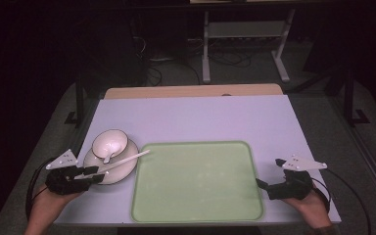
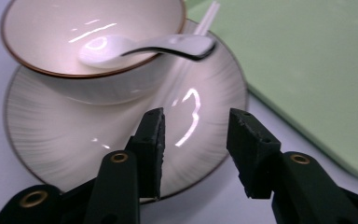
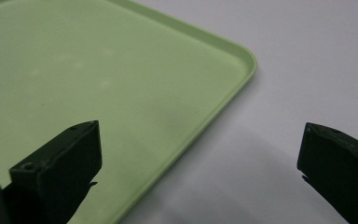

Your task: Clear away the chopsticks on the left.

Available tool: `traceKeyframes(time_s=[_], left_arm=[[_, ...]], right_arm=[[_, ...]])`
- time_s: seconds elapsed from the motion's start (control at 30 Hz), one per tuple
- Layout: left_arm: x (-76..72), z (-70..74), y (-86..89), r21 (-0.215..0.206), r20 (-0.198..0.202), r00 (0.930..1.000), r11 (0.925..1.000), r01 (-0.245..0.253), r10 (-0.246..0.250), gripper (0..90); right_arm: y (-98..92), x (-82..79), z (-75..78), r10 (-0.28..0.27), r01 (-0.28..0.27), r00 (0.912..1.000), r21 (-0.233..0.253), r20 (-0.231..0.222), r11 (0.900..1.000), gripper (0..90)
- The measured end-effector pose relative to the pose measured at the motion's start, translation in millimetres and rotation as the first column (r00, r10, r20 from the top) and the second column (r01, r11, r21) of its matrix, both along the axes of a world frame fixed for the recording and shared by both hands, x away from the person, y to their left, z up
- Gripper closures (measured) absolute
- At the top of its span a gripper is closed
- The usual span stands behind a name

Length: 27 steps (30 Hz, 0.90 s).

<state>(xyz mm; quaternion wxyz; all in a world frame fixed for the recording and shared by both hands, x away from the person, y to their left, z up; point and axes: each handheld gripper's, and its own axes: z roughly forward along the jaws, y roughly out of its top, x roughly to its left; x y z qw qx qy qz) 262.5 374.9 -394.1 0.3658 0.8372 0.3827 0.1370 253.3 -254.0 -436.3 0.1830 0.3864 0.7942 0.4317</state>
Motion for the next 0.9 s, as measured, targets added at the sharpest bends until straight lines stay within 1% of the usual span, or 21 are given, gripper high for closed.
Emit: traceKeyframes(time_s=[0.07, 0.2, 0.27, 0.33, 0.5, 0.7, 0.9], left_arm=[[6.1, -2.3, 2.4, -0.002, -0.004, 1.0000, 1.0000, -0.007, 0.007, 50.9], [16.0, -8.4, 6.2, 0.026, -0.021, 0.9997, 0.9996, 0.007, -0.007, 49.3], [19.2, -11.8, 8.4, 0.027, -0.030, 0.9995, 0.9996, 0.012, -0.012, 48.9], [21.5, -14.4, 9.8, 0.019, -0.042, 0.9989, 0.9996, 0.022, -0.021, 50.5], [28.4, -19.7, 14.1, 0.010, -0.055, 0.9984, 0.9998, 0.019, -0.018, 51.4], [31.0, -23.6, 11.8, 0.021, -0.067, 0.9969, 0.9989, 0.041, -0.040, 51.4], [33.4, -25.7, 7.8, 0.040, -0.071, 0.9965, 0.9982, 0.046, -0.043, 56.9]], right_arm=[[0.0, 0.0, 0.1, 0.000, 0.000, 1.0000, 0.002, 0.000, 1.000, 0.0], [-0.3, 0.6, -0.2, -0.002, 0.002, 1.0000, 0.002, 0.001, 1.000, 0.0], [-0.7, 0.8, -0.4, -0.001, 0.001, 1.0000, 0.003, 0.001, 1.000, 0.0], [-0.9, 0.8, -0.4, -0.002, 0.002, 1.0000, 0.004, 0.000, 1.000, 0.0], [-1.0, 0.8, -0.5, -0.007, 0.007, 1.0000, 0.001, 0.001, 1.000, 0.0], [-1.1, 0.9, -0.3, -0.008, 0.008, 1.0000, 0.003, 0.003, 1.000, 0.0], [-1.5, 0.8, -0.4, -0.008, 0.008, 1.0000, 0.002, 0.003, 1.000, 0.0]])
